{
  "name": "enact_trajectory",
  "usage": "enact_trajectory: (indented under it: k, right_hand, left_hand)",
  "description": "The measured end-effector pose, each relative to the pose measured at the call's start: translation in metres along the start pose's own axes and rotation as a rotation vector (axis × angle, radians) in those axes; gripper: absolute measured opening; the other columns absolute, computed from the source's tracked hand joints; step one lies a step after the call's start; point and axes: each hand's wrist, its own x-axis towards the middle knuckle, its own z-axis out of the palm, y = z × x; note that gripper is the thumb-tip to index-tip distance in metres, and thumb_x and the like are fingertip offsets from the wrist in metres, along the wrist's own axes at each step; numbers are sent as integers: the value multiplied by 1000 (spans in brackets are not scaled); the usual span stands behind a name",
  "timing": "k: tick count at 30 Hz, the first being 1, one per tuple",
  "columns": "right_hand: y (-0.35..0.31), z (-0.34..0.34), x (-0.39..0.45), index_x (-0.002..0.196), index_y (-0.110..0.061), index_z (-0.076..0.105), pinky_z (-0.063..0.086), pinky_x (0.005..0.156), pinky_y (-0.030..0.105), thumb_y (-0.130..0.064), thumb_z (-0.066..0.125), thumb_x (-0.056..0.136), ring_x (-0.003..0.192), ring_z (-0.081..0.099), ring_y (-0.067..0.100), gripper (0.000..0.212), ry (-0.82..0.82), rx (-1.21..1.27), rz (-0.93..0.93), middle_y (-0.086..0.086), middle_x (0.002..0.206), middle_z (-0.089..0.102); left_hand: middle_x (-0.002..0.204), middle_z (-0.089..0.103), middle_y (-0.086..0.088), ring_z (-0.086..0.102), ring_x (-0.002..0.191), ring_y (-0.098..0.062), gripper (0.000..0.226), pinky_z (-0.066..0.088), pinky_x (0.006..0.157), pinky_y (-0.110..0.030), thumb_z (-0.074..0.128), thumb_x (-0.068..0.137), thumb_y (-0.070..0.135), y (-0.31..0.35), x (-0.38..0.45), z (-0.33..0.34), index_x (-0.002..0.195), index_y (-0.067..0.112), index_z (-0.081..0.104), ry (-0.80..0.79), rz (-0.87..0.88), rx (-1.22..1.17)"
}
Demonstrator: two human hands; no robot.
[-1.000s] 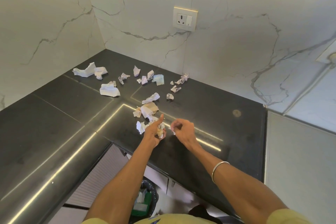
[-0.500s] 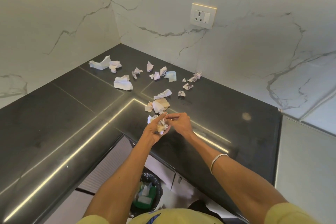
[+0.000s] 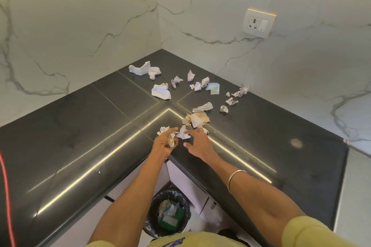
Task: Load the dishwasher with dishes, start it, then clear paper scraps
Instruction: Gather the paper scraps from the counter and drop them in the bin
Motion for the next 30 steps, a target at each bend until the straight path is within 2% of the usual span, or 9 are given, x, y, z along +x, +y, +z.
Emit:
enact_trajectory:
  k: [2,5,8,11,17,20,24,27,30]
  right_hand:
    - [0,6,-1,120,-31,63,52,93,38,-35,72,85,117,55,24,37,14,-61,-6,5,126,58]
    - [0,3,-1,101,-24,73,51,76,25,-23,73,84,97,62,20,17,69,-62,-54,2,106,65]
    - [1,1,-2,92,-19,76,47,72,21,-16,69,85,88,62,16,10,92,-32,-20,0,98,67]
    - [2,-1,-3,96,-17,72,51,73,25,-16,68,86,90,64,17,11,99,-22,8,0,97,68]
    - [-5,-2,2,135,-32,33,58,70,37,-7,72,81,86,64,22,71,43,-91,-82,5,102,60]
    - [-10,-2,4,140,-34,40,55,78,38,-9,69,83,96,62,25,69,-17,-225,-169,7,113,58]
    - [-10,2,4,118,-24,62,51,77,32,-15,66,84,96,62,22,36,3,-163,-152,3,105,66]
    - [-5,3,-1,92,-17,68,50,69,30,-23,66,83,84,64,21,11,33,-143,-99,2,90,68]
    - [4,0,-9,79,-9,65,53,63,35,-27,67,82,70,60,19,18,77,10,3,4,76,65]
  left_hand:
    - [67,63,-9,57,45,-12,26,44,40,-21,80,69,-5,-1,2,-2,80,7,60,17,-3,-8]
    - [68,63,-10,58,45,-13,27,46,42,-22,81,68,-3,-5,3,1,82,7,61,40,-2,8]
    - [72,64,-11,60,49,-14,31,50,47,-25,85,64,-2,-8,4,4,84,7,63,58,6,43]
    - [86,70,-14,69,70,-22,37,55,56,-31,86,63,-2,-9,6,10,93,5,65,93,34,124]
    - [98,71,-18,70,79,-26,47,58,61,-35,86,63,-1,-12,15,14,105,4,64,150,70,233]
    - [93,70,-16,69,78,-26,41,60,68,-39,84,67,-2,-15,18,13,103,2,63,133,82,288]
    - [96,71,-20,71,84,-31,45,60,78,-47,85,66,-1,-18,20,9,106,-1,64,129,99,385]
    - [94,71,-19,70,76,-28,40,59,63,-38,83,67,-2,-17,17,8,102,1,65,123,87,349]
    - [84,68,-16,65,67,-23,34,53,53,-30,80,69,-5,-15,13,8,96,4,64,104,54,296]
